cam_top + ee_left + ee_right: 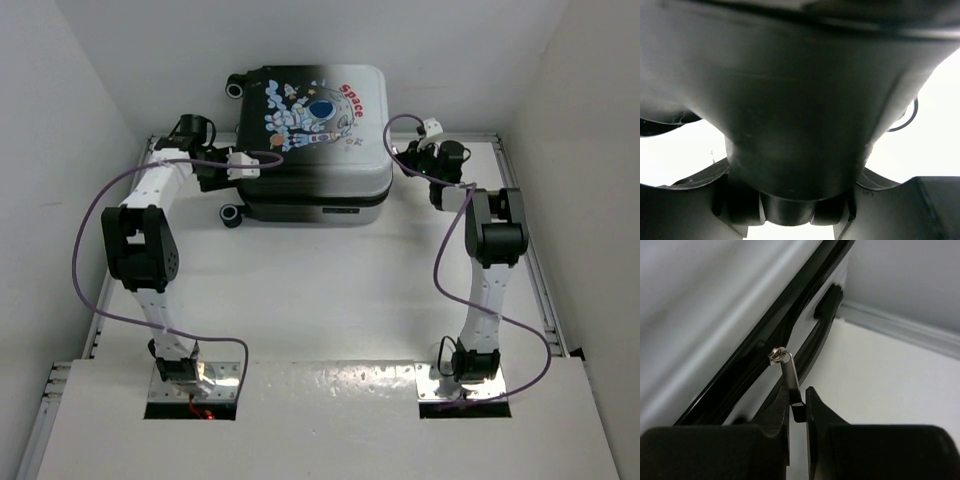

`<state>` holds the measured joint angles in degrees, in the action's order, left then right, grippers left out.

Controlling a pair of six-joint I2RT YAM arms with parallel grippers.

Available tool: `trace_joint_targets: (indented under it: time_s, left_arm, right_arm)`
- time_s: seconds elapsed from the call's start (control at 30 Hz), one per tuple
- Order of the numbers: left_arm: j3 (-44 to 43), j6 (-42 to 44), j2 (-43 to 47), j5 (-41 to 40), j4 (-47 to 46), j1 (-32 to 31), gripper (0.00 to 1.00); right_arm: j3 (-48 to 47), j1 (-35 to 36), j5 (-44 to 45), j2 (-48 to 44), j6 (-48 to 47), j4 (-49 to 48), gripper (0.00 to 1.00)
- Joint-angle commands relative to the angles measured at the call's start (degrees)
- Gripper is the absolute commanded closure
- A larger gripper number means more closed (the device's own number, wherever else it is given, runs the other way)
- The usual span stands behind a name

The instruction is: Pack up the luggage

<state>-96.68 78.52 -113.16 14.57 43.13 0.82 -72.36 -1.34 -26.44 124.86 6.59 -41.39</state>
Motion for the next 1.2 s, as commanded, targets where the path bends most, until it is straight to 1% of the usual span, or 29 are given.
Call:
trace_joint_targets:
  time_s: [0.0, 0.07, 0.1, 0.17, 0.23, 0.27, 0.3, 0.33, 0.37, 0.4, 0.43, 0.47, 0.5, 0.53, 0.57, 0.6, 0.63, 0.67, 0.7, 0.73, 0.83, 0.87, 0.9, 0.93, 1.0, 1.17]
  left_arm:
    - [0.10, -7.93, -10.67, -25.64, -7.80, 8.06, 1.00]
    - [-1.57, -10.74, -10.67, -24.42, -7.80, 8.06, 1.00]
    - [-1.58, -12.67, -10.67, -23.89, -7.80, 8.06, 1.00]
    - [-1.58, -14.18, -9.80, -22.74, -7.80, 7.53, 1.00]
    - [-2.10, -16.63, -9.18, -22.22, -7.80, 6.83, 1.00]
    - [-2.80, -18.30, -9.18, -21.69, -7.80, 6.83, 0.91]
    - [-3.59, -21.97, -8.48, -19.08, -7.80, 6.83, 0.77]
    - [-5.51, -23.49, -8.48, -16.61, -5.98, 6.83, 0.65]
    - [-6.49, -24.81, -7.52, -13.81, -5.17, 6.83, 0.25]
    - [-7.28, -29.52, -6.81, -11.25, -5.17, 6.83, 0.17]
    - [-8.94, -32.26, -5.33, -6.18, -5.69, 6.83, 0.13]
    - [-9.74, -35.25, -4.53, -3.87, -6.56, 7.61, 0.06]
    - [-10.62, -42.59, -3.83, -1.15, -7.53, 8.14, 0.03]
    - [-11.94, -46.84, -2.34, -0.34, -10.58, 8.15, 0.00]
    - [-11.95, -50.97, -1.45, 0.45, -12.36, 8.75, 0.00]
    - [-12.56, -57.88, -0.49, 1.42, -14.11, 8.76, 0.00]
    - [-12.56, -61.26, 0.48, 1.43, -18.22, 9.28, 0.00]
    - [-12.56, -64.43, 2.32, 1.43, -20.26, 9.98, 0.00]
    - [-12.56, -69.77, 2.86, 0.04, -21.94, 9.99, 0.00]
    - [-15.17, -70.95, 2.86, -2.94, -22.47, 10.51, 0.00]
    - [-17.13, -71.67, 3.39, -6.20, -21.78, 11.31, 0.00]
    - [-17.13, -71.67, 4.35, -7.18, -21.78, 12.53, 0.00]
    - [-17.13, -70.10, 5.66, -7.18, -21.78, 13.15, 0.00]
    - [-15.57, -68.95, 6.46, -5.18, -21.78, 13.68, 0.00]
    - [-13.63, -66.23, 8.21, -3.68, -21.78, 14.21, 0.00]
    - [-4.86, -61.39, 14.72, 4.58, -20.29, 14.21, 0.00]
  right_arm:
    - [-12.69, -4.90, 21.51, 7.39, 0.97, -6.25, 1.00]
    - [-16.04, -4.28, 22.82, 9.87, 0.71, -4.67, 1.00]
    - [-20.59, -4.37, 23.35, 13.18, 0.36, -4.15, 1.00]
    - [-26.67, -4.28, 23.45, 17.15, 0.88, -2.74, 1.00]
    - [-28.79, -3.85, 24.06, 18.57, 1.41, -1.42, 1.00]
    - [-29.85, -3.84, 24.06, 19.54, 1.58, -1.24, 1.00]
    - [-29.86, -3.67, 23.11, 19.37, 1.93, -1.41, 1.00]
    - [-29.60, -3.49, 22.84, 19.54, 2.28, -1.50, 1.00]
    - [-28.46, -3.49, 21.96, 19.11, 2.64, -1.59, 1.00]
    - [-27.93, -3.40, 21.17, 18.76, 2.81, -2.03, 1.00]
    - [-26.97, -3.14, 20.64, 18.23, 3.77, -2.21, 1.00]
    - [-26.00, -3.14, 19.24, 17.62, 4.22, -2.38, 1.00]
    - [-24.86, -2.88, 17.84, 17.09, 5.35, -2.38, 1.00]
    - [-24.41, -2.96, 16.00, 16.30, 5.80, -2.56, 1.00]
    - [-22.67, -2.70, 15.19, 15.34, 6.24, -2.65, 1.00]
    - [-21.35, -2.44, 13.10, 14.37, 7.11, -2.91, 1.00]
    - [-20.73, -2.00, 11.51, 14.01, 8.34, -2.91, 1.00]
    - [-19.07, -1.47, 10.71, 13.05, 9.40, -3.08, 1.00]
    - [-18.61, -0.95, 9.31, 12.61, 9.93, -3.61, 1.00]
    - [-17.30, 0.28, 8.08, 11.91, 11.41, -3.61, 1.00]
    - [-16.07, 3.62, 4.65, 10.50, 14.84, -5.10, 1.00]
    - [-14.84, 4.33, 3.94, 9.36, 15.64, -5.11, 1.00]
    - [-14.40, 4.85, 1.24, 8.92, 15.99, -6.24, 1.00]
    - [-13.43, 6.86, 0.52, 8.13, 17.30, -6.60, 1.00]
    - [-11.85, 8.89, -2.11, 6.98, 18.80, -7.30, 1.00]
    - [-9.03, 14.95, -6.25, 3.73, 23.64, -9.67, 1.00]
